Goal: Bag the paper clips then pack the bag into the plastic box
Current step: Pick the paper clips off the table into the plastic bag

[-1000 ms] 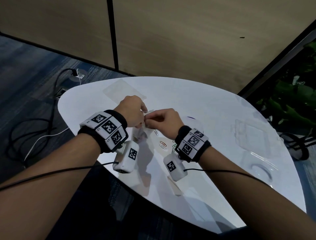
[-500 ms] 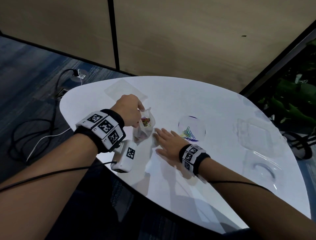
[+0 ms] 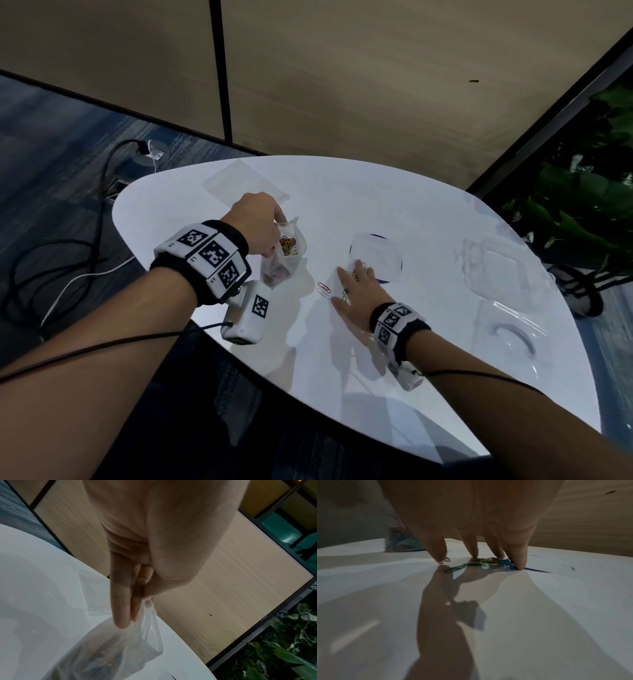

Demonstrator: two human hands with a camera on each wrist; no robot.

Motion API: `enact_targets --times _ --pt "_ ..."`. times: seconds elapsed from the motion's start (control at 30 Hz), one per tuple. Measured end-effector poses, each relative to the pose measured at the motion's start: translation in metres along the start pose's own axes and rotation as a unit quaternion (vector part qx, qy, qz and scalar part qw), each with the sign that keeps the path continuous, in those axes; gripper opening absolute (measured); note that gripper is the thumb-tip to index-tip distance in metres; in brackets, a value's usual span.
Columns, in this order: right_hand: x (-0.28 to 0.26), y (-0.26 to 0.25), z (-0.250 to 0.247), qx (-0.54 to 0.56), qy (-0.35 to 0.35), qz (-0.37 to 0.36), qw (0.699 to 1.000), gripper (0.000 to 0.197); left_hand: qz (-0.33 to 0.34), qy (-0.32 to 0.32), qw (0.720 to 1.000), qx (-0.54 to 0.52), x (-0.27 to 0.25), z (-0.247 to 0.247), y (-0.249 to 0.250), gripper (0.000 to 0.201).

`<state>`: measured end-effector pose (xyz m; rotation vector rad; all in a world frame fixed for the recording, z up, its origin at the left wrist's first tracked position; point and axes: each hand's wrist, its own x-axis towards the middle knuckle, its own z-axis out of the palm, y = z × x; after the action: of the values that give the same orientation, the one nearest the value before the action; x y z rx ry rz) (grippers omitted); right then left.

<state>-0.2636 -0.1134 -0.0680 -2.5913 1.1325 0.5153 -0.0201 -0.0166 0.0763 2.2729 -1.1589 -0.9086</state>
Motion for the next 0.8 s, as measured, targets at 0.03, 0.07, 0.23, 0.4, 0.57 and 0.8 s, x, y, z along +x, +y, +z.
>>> enact_targets --times 0.03,0.07,0.23,0.4,0.57,0.8 --pt "-0.001 -0.006 0.002 -0.026 0.004 -0.013 1.0 0.067 0.001 0.0 1.0 -0.001 0.0 0.0 0.0 0.034" --pt "0.0 -0.012 0.002 -0.05 0.01 -0.021 0.998 0.062 0.001 0.0 1.0 -0.001 0.0 0.0 0.0 0.034" --pt "-0.002 -0.027 -0.004 -0.103 0.051 -0.046 0.992 0.034 -0.001 -0.003 1.0 -0.006 -0.002 0.0 -0.001 0.036" --pt "0.008 -0.023 -0.028 -0.065 0.058 -0.027 0.996 0.022 -0.003 -0.006 1.0 -0.006 -0.004 -0.001 -0.001 0.034" --pt "0.019 -0.001 -0.05 0.204 0.099 0.132 0.965 0.016 0.002 -0.006 1.0 0.004 -0.005 0.0 0.002 0.035" --pt "0.005 -0.025 -0.102 0.713 0.036 0.101 0.692 0.011 0.007 -0.007 1.0 0.014 -0.005 0.002 0.005 0.036"
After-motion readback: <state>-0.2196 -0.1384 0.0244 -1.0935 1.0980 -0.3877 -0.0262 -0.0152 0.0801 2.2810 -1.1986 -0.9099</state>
